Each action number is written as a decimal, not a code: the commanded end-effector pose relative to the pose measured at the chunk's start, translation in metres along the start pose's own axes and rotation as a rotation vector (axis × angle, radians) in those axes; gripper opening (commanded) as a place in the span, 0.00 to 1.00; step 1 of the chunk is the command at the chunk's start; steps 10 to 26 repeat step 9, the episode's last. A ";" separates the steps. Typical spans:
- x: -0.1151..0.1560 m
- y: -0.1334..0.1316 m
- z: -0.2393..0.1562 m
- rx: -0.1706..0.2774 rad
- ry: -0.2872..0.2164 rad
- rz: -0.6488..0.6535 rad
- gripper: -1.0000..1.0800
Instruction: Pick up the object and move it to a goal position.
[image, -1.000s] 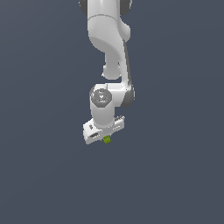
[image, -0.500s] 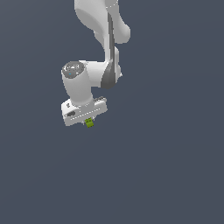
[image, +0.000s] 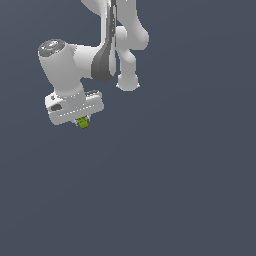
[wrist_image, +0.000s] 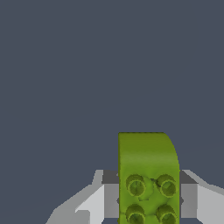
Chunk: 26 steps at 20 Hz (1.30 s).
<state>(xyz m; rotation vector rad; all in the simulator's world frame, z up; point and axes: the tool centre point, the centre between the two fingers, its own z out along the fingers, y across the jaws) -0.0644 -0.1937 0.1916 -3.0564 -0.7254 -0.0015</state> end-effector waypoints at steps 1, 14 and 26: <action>-0.013 0.008 -0.011 0.001 0.000 -0.001 0.00; -0.028 0.020 -0.024 0.000 -0.001 -0.002 0.00; -0.028 0.020 -0.024 0.000 -0.001 -0.002 0.00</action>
